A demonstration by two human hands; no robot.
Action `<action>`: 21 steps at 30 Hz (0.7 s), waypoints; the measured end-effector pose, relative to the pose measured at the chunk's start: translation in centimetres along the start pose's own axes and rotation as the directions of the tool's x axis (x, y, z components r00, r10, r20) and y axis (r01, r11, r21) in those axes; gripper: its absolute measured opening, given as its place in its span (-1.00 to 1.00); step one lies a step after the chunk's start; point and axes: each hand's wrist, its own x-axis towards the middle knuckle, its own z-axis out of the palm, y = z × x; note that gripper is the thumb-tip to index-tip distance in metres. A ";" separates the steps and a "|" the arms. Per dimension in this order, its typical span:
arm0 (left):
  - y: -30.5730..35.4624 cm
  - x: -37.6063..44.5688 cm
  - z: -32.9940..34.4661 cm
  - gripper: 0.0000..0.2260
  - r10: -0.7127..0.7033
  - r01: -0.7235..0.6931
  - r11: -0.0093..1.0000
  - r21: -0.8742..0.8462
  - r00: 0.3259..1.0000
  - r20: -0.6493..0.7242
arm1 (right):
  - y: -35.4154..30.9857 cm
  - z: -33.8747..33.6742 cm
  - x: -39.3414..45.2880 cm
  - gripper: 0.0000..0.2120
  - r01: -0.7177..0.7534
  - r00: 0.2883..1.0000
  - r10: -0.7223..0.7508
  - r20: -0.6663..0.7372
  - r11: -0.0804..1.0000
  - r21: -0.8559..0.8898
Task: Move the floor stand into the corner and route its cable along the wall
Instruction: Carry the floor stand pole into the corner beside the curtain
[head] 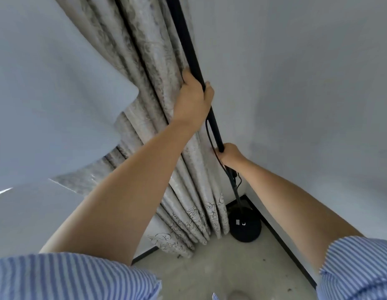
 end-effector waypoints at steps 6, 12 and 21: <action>1.0 0.3 2.3 -0.65 0.100 -0.100 0.993 -0.059 0.995 -0.008 | 1.1 -2.0 -0.1 -0.63 0.005 1.000 -0.005 0.005 0.998 -0.070; 2.4 -0.6 4.2 -0.65 0.170 -0.168 0.980 -0.105 0.985 0.018 | 4.4 -5.1 -2.7 -0.85 -0.017 0.999 0.013 -0.039 0.994 -0.109; -0.1 -8.9 6.5 -0.65 -0.054 0.101 0.989 -0.108 0.928 0.369 | 10.1 -6.4 -17.3 -0.60 -0.204 0.953 0.221 -0.208 0.974 0.098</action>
